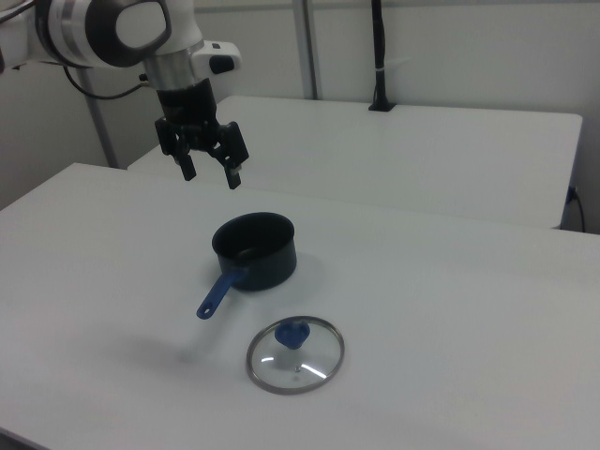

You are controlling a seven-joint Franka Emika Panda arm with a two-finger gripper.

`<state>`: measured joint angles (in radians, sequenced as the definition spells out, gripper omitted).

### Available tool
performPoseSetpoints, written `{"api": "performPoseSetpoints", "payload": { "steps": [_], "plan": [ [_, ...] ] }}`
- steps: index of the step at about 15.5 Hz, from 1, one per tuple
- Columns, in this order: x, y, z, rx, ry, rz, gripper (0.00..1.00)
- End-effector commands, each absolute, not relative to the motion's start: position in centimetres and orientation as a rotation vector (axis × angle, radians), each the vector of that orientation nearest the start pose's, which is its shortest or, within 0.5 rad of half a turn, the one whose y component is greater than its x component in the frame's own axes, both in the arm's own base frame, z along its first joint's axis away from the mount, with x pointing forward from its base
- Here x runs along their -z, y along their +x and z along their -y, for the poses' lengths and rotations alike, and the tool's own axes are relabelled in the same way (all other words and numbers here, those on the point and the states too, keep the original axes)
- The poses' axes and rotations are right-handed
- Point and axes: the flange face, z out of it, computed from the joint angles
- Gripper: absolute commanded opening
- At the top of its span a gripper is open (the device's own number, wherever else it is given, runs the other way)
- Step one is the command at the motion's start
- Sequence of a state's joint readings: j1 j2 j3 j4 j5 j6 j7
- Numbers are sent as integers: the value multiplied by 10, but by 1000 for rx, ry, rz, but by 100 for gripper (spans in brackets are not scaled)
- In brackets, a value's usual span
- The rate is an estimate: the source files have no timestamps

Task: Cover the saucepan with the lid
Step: 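Move the gripper over the glass lid and lower toward its blue knob, then close the gripper on the blue knob of the glass lid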

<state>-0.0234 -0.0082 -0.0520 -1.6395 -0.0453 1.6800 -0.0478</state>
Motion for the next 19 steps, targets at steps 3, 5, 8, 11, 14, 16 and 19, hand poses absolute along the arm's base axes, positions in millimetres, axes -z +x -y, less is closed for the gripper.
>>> {"api": "performPoseSetpoints", "payload": {
  "steps": [3,5,8,11,14,16,19],
  "plan": [
    [-595,549,103,-14,-3164,533,100],
    [-568,541,131,-108,-3185,499,100],
    [-523,530,175,-140,-3235,374,100],
    [-480,532,188,-48,-3271,141,100],
    [-428,549,179,-35,-3282,-94,100],
    [-408,559,171,-44,-3287,-89,100],
    [-370,569,161,-131,-3285,-47,100]
  ]
}}
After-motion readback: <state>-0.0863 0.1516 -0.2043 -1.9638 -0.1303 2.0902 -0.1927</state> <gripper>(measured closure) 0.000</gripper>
